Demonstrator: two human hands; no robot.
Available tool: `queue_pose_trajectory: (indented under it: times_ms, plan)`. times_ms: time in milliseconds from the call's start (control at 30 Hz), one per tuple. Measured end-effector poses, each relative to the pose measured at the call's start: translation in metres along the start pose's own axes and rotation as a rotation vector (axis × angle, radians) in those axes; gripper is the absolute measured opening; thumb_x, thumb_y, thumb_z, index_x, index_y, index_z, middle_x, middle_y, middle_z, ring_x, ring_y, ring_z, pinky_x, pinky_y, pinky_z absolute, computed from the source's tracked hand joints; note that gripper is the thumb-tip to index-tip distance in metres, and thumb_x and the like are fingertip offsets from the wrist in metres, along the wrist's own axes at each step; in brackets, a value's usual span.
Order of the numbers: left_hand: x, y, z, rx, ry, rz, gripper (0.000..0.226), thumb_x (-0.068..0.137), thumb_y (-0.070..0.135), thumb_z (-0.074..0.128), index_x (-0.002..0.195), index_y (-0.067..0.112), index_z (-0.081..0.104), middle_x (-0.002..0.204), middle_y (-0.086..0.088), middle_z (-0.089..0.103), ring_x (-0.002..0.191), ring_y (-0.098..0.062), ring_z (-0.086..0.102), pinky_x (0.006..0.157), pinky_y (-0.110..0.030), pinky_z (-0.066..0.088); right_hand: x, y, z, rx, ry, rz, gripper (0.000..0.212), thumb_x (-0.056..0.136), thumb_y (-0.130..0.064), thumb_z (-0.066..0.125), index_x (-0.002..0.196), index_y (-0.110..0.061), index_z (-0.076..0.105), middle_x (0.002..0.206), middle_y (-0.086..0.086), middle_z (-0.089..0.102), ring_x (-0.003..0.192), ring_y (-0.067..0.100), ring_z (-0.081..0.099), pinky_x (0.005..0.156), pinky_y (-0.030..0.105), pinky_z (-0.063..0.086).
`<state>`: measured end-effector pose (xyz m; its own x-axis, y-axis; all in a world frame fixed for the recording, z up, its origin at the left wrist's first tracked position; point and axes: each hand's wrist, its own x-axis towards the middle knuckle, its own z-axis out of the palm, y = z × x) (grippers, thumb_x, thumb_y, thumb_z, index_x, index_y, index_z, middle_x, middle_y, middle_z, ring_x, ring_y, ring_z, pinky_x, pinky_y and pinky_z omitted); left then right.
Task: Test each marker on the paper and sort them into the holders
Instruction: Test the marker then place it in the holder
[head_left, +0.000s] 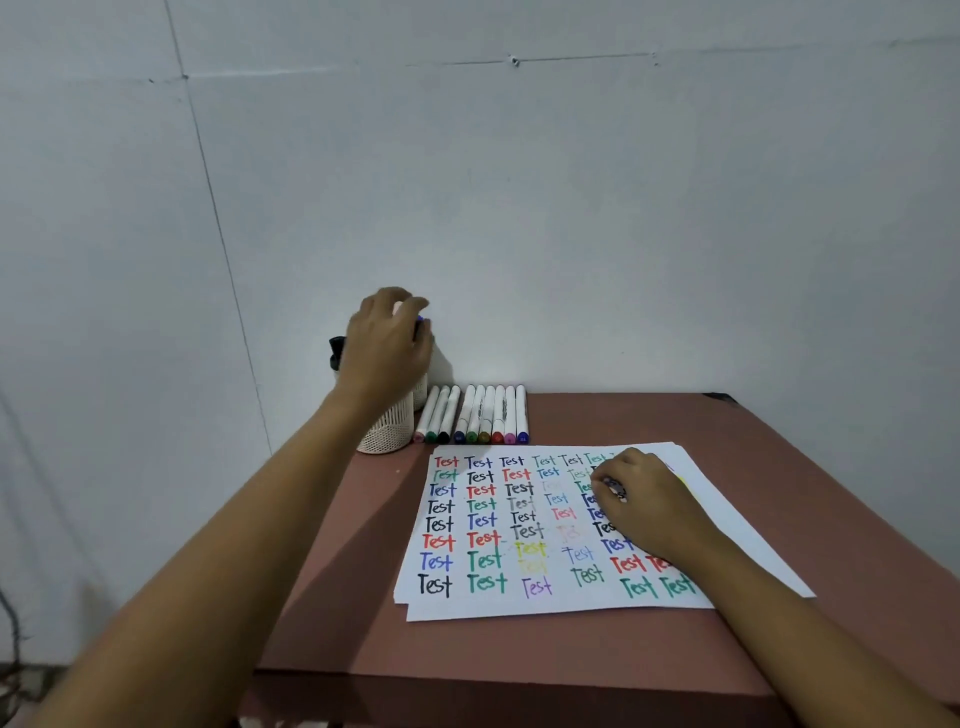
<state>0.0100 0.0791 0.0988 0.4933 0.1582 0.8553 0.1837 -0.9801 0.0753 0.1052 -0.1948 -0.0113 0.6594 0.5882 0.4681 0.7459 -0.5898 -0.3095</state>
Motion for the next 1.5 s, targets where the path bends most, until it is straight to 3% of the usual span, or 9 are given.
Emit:
queue_pose_trajectory:
  times_ms: [100, 233, 467, 733, 1000, 1167, 1300, 1400, 1500]
  plan:
    - [-0.027, 0.03, 0.012, -0.183, -0.053, -0.003, 0.039, 0.089, 0.025, 0.043, 0.113, 0.001, 0.062, 0.113, -0.019, 0.058, 0.106, -0.034, 0.055, 0.09, -0.041, 0.044, 0.0, -0.002, 0.0, -0.029, -0.015, -0.02, 0.025, 0.096, -0.026, 0.048, 0.111, -0.016, 0.066, 0.114, 0.0, 0.06, 0.104, 0.017, 0.051, 0.08, 0.022, 0.038]
    - [-0.068, 0.052, 0.041, -0.219, -0.376, -0.075, 0.036, 0.095, 0.024, 0.047, 0.127, 0.009, 0.054, 0.128, -0.011, 0.052, 0.119, -0.024, 0.048, 0.101, -0.035, 0.036, 0.0, -0.005, -0.002, -0.078, -0.061, -0.024, 0.026, 0.097, -0.026, 0.045, 0.112, -0.014, 0.062, 0.114, 0.001, 0.058, 0.104, 0.018, 0.05, 0.082, 0.026, 0.039]
    - [-0.096, 0.053, 0.057, -0.209, -0.731, -0.103, 0.037, 0.097, 0.031, 0.039, 0.124, 0.013, 0.056, 0.138, -0.008, 0.045, 0.123, -0.025, 0.046, 0.1, -0.036, 0.039, 0.029, -0.022, -0.016, -0.244, -0.261, 0.031, 0.024, 0.095, -0.029, 0.044, 0.099, -0.011, 0.06, 0.097, 0.003, 0.058, 0.086, 0.019, 0.053, 0.068, 0.028, 0.04]
    - [-0.097, 0.052, 0.06, -0.226, -0.698, -0.095, 0.035, 0.097, 0.031, 0.038, 0.12, 0.013, 0.059, 0.129, -0.008, 0.05, 0.114, -0.024, 0.05, 0.094, -0.035, 0.042, 0.085, -0.055, 0.029, -0.002, -0.092, 0.264, 0.026, 0.096, -0.024, 0.044, 0.078, -0.008, 0.055, 0.069, 0.002, 0.048, 0.073, 0.024, 0.051, 0.061, 0.027, 0.034]
    - [-0.097, 0.052, 0.064, -0.214, -0.692, -0.102, 0.034, 0.096, 0.031, 0.04, 0.117, 0.015, 0.06, 0.125, -0.006, 0.052, 0.114, -0.023, 0.05, 0.096, -0.038, 0.04, 0.103, -0.067, 0.053, -0.078, -0.126, 0.387, 0.03, 0.094, -0.029, 0.053, 0.115, -0.008, 0.06, 0.121, 0.012, 0.06, 0.115, 0.031, 0.051, 0.091, 0.036, 0.041]
    - [-0.096, 0.052, 0.061, -0.19, -0.717, -0.098, 0.037, 0.097, 0.034, 0.037, 0.125, 0.017, 0.056, 0.131, -0.006, 0.049, 0.118, -0.022, 0.047, 0.098, -0.036, 0.039, 0.104, -0.065, 0.048, 0.108, -0.021, 0.484, 0.02, 0.094, -0.016, 0.05, 0.104, -0.003, 0.062, 0.105, 0.012, 0.065, 0.087, 0.027, 0.058, 0.068, 0.03, 0.041]
    - [-0.092, 0.053, 0.06, -0.231, -0.695, -0.145, 0.041, 0.099, 0.037, 0.034, 0.132, 0.02, 0.049, 0.136, -0.005, 0.048, 0.122, -0.021, 0.045, 0.099, -0.033, 0.037, 0.102, -0.051, 0.031, 0.266, 0.112, 0.576, 0.022, 0.095, -0.014, 0.046, 0.093, 0.0, 0.063, 0.088, 0.014, 0.06, 0.082, 0.029, 0.059, 0.063, 0.028, 0.037]
    - [-0.091, 0.051, 0.059, -0.244, -0.624, -0.128, 0.04, 0.098, 0.036, 0.037, 0.13, 0.017, 0.052, 0.131, -0.007, 0.052, 0.119, -0.022, 0.048, 0.095, -0.032, 0.04, 0.091, -0.037, 0.013, 0.362, 0.197, 0.55, 0.031, 0.09, -0.009, 0.044, 0.059, -0.008, 0.045, 0.058, 0.006, 0.042, 0.058, 0.02, 0.04, 0.05, 0.026, 0.027]
    - [-0.09, 0.052, 0.057, -0.274, -0.528, -0.104, 0.039, 0.097, 0.032, 0.041, 0.129, 0.014, 0.053, 0.13, -0.007, 0.053, 0.117, -0.021, 0.049, 0.094, -0.031, 0.04, 0.065, -0.028, -0.008, 0.495, 0.221, 0.526, 0.032, 0.091, -0.01, 0.045, 0.06, -0.004, 0.042, 0.058, 0.007, 0.035, 0.054, 0.015, 0.03, 0.049, 0.026, 0.021]
